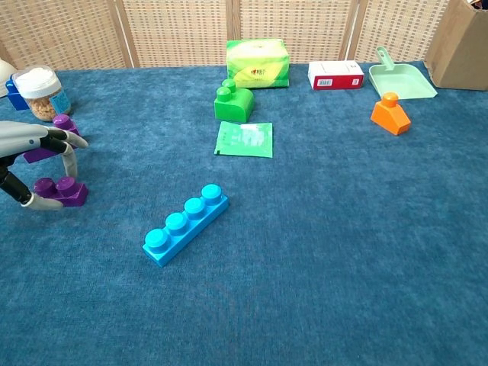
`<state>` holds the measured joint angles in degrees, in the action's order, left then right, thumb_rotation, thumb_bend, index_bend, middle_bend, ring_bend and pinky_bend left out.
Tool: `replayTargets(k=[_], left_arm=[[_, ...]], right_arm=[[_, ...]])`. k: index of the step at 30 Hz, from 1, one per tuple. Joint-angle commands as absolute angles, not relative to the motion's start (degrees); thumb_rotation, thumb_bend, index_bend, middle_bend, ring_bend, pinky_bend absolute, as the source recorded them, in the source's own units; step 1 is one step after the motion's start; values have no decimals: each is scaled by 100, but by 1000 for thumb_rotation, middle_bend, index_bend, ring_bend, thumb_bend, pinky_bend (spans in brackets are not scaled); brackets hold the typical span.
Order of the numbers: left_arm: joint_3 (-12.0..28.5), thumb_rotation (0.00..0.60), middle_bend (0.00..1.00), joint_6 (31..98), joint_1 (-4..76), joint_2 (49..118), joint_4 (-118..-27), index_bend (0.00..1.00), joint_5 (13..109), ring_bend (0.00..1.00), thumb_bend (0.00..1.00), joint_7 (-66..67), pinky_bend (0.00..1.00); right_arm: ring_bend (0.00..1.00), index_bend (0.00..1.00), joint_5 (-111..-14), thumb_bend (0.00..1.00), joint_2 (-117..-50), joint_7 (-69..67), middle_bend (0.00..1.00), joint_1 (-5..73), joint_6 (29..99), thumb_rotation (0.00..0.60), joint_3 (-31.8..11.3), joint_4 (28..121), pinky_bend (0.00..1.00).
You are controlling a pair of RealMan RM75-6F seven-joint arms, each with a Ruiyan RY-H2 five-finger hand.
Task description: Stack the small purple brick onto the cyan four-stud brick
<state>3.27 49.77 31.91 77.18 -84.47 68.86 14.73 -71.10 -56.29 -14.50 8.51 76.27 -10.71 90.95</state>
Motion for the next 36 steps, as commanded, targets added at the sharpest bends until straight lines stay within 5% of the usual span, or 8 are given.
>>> replayTargets(k=[1,9,17,36], left_arm=[[316,478,129,4969,3206,7722,-8439,401,6879,0,278,1470,0],[284,487,139,4940,3248,7776,-8397,433,6839,0,300,1466,0],[266,600,201,5064,3316,7765,-8376,579,7107,8,369,1433,0],[-29,600,264,5452,3694,7021,-8309,615,9118,69,390,55,0]], right_arm=[[37,354,-7115,190,-5625,-1468,194,838,7632,600,-1076,9094,112],[35,354,-7115,189,-5624,-1548,194,795,7638,600,-1093,9082,112],[32,355,-7126,186,-5542,-1888,194,677,7741,600,-1158,9107,116],[20,355,-7154,183,-5623,-1940,194,716,7660,600,-1206,9108,120]])
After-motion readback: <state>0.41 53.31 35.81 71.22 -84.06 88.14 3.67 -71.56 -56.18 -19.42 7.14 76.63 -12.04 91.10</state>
